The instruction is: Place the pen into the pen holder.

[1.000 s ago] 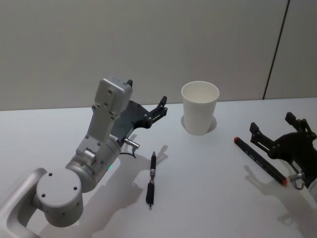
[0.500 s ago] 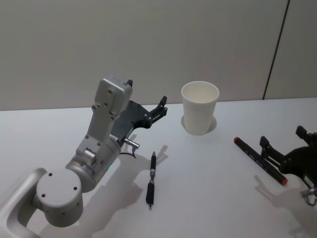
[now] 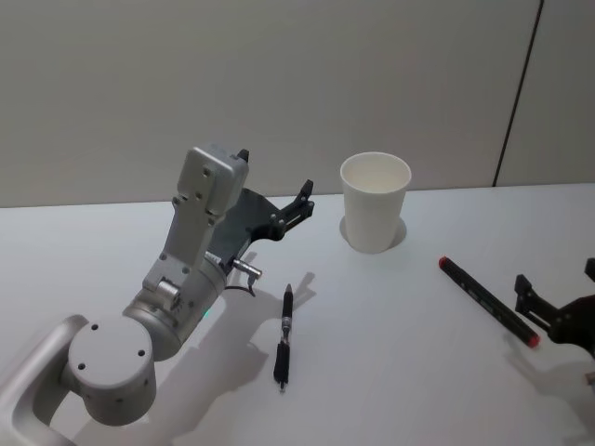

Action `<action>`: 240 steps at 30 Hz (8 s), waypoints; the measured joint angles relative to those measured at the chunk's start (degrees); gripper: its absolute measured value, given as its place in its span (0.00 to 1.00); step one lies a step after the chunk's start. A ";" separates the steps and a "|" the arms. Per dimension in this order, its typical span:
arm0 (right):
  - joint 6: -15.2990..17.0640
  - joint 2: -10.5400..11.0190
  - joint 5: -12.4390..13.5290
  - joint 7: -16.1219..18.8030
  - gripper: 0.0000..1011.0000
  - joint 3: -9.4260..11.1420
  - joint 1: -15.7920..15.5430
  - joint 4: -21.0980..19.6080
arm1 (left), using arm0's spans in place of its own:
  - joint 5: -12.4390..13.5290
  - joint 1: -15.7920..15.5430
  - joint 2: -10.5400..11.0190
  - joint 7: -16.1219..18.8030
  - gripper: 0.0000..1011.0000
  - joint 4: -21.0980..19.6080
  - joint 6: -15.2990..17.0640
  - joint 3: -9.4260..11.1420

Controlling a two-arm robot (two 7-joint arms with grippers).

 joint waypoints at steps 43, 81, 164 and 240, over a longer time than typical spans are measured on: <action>14.83 -10.07 -10.13 3.59 0.99 -3.96 12.38 11.41 | 0.00 0.00 0.00 0.00 0.99 0.00 0.00 0.00; 13.51 -12.74 -12.69 6.07 0.85 -5.08 14.90 16.60 | 0.00 0.00 0.00 0.00 0.99 0.00 0.00 0.00; 10.69 -12.92 -13.32 5.48 0.18 -4.55 14.43 16.36 | 0.00 0.00 0.00 0.00 0.99 0.00 0.00 0.00; -37.93 -23.52 -33.27 12.61 0.18 -7.68 38.95 46.79 | 0.00 0.00 0.00 0.00 0.99 0.00 0.00 0.00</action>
